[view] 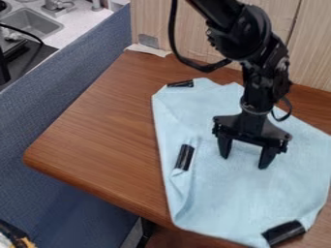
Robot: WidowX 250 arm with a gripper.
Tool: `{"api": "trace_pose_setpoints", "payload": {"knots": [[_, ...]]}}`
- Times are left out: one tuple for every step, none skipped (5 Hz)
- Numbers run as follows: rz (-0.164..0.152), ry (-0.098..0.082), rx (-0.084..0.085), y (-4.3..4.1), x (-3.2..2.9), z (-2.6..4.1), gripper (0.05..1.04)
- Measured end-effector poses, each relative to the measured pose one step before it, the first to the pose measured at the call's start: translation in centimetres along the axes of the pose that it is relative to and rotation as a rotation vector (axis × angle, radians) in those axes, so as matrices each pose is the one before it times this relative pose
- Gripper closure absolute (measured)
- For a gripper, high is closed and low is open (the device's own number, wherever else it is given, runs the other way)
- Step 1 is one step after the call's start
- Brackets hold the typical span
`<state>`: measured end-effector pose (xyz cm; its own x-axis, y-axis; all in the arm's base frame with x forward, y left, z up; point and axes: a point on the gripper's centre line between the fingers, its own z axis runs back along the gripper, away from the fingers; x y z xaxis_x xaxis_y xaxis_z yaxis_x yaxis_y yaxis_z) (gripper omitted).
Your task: Move the cloth on the top edge of the table
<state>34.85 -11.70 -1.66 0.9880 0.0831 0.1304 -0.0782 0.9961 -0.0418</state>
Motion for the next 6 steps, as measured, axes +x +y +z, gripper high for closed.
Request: {"api": "trace_pose_setpoints", "payload": {"knots": [[0.0156, -0.0097, 0.0211, 1.27, 2.478, -0.142, 0.083], [0.0396, -0.0079, 0.016, 1.694, 1.789, -0.157, 0.083], [0.0504, -0.0006, 0.0203, 2.172, 1.005, -0.071, 0.085], [0.0265, -0.0006, 0.0033, 1.385, 0.595, -0.021, 0.085], [-0.0154, 0.0229, 0.0049, 0.049, -0.259, 0.114, 0.085], [-0.0181, 0.0191, -0.0078, -0.346, -0.354, 0.101, 0.084]]}}
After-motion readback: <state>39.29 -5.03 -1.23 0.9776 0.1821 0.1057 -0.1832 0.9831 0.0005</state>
